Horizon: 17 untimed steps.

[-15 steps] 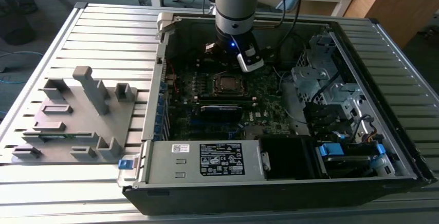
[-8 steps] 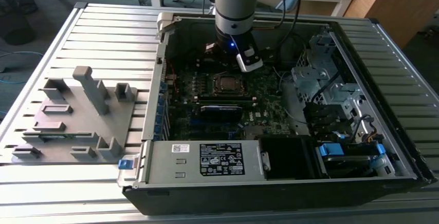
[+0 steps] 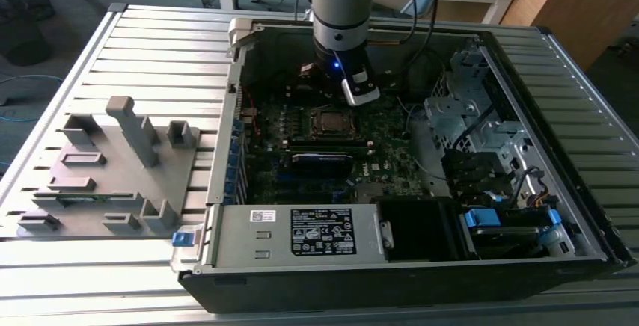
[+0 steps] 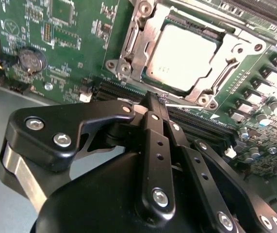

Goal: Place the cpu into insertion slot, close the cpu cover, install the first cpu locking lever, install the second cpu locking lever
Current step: 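Install the first cpu locking lever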

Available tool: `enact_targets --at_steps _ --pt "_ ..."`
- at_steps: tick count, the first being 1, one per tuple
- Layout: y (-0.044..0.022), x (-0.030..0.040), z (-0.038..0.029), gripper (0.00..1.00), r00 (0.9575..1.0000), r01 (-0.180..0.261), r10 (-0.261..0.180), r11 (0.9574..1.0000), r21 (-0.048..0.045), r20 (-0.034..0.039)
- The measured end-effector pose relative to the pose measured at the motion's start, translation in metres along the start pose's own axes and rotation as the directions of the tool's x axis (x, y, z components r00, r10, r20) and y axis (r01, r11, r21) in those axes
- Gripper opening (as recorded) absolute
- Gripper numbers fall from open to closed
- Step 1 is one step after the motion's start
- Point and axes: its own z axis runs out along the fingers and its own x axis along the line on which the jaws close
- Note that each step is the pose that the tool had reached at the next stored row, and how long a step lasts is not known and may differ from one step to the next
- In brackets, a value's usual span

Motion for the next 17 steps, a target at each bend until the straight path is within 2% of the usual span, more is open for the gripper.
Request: enact_targets --at_steps 2,9,13,17 --pt "0.0019 0.0004 0.0006 0.1 1.0 -0.006 0.006 1.0 0.0049 0.0022" --pt "0.0126 0.0025 0.0031 0.1 0.9998 -0.017 0.017 0.9998 0.0119 0.0065" --pt "0.0136 0.0027 0.0034 0.1 0.9998 -0.017 0.017 0.9998 0.0125 0.0081" --pt "0.0133 0.003 0.0045 0.1 0.9997 -0.015 0.014 0.9998 0.0103 0.0221"
